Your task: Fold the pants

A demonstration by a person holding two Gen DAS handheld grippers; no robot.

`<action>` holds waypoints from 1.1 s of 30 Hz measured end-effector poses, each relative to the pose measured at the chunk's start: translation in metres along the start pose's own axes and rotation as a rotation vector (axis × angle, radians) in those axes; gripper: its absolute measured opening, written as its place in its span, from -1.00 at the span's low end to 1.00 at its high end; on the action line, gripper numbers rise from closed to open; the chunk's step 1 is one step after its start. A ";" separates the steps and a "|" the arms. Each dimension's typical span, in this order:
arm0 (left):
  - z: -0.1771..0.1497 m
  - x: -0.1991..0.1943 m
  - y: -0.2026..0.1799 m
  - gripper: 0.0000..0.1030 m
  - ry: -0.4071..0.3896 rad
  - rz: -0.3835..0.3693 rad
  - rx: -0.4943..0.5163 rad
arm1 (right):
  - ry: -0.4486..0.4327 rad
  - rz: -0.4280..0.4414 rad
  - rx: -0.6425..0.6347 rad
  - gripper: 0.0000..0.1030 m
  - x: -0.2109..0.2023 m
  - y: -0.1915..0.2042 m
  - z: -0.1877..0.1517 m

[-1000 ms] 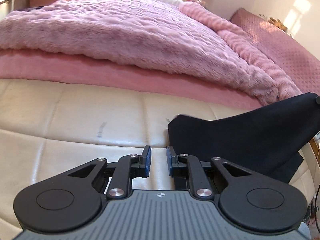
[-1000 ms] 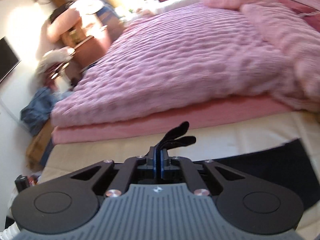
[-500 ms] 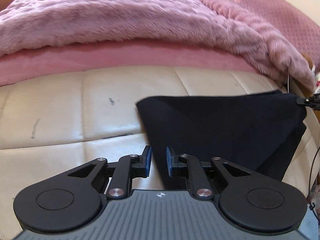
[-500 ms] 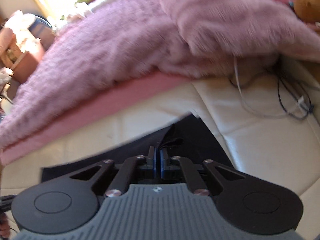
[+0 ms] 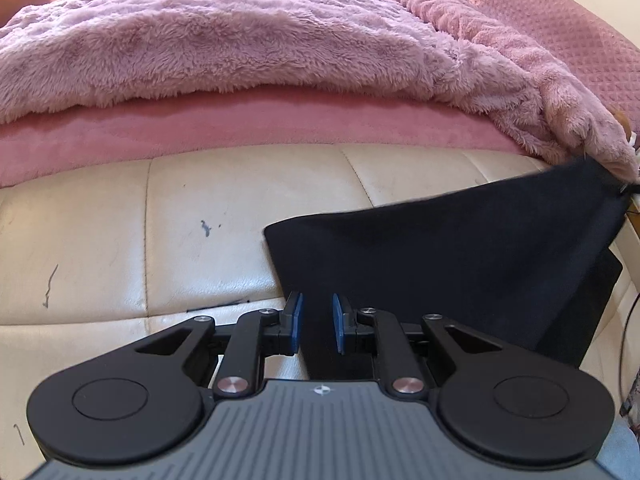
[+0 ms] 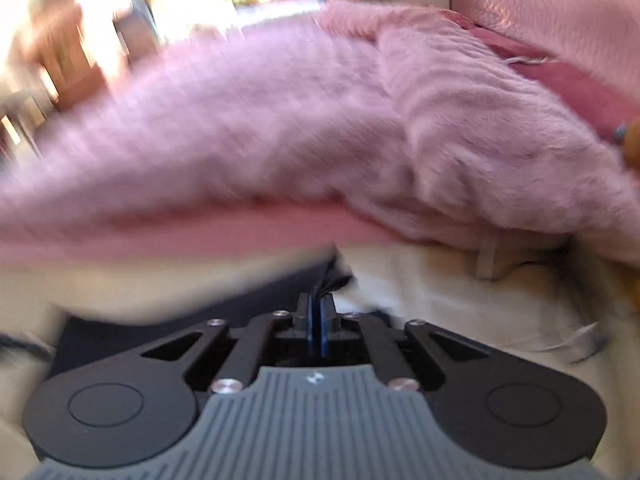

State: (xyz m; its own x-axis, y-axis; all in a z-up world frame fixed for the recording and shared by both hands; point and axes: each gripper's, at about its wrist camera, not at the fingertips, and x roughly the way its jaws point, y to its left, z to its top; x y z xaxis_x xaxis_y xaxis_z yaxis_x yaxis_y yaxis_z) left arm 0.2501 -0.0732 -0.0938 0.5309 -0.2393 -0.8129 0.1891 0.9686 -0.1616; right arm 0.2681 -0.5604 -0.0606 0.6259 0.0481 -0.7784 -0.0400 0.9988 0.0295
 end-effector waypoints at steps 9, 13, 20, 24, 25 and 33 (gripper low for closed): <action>0.006 0.007 -0.001 -0.67 -0.017 0.011 0.002 | 0.088 -0.126 0.003 -1.00 0.070 -0.007 -0.029; 0.010 0.024 -0.001 -0.65 0.027 0.057 0.013 | 0.119 -0.146 -0.014 -1.00 0.084 -0.009 -0.034; 0.013 0.011 0.022 -0.48 -0.032 0.146 -0.051 | 0.104 -0.268 -0.034 -0.93 0.060 -0.016 -0.036; 0.024 0.005 0.026 -0.48 -0.074 0.040 -0.108 | 0.005 -0.187 -0.041 -0.93 0.027 -0.004 -0.041; 0.026 0.007 0.022 -0.48 -0.074 0.026 -0.096 | -0.014 -0.168 -0.064 -0.93 0.023 0.003 -0.041; 0.030 0.054 0.016 -0.56 -0.025 0.115 -0.021 | 0.054 -0.193 -0.051 -0.93 0.052 0.004 -0.056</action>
State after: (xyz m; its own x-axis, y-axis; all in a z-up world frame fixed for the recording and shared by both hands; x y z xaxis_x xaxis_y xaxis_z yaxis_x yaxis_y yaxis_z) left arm 0.3064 -0.0723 -0.1233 0.5683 -0.1282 -0.8128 0.1088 0.9908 -0.0803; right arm 0.2567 -0.5541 -0.1357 0.5832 -0.1459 -0.7991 0.0361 0.9874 -0.1539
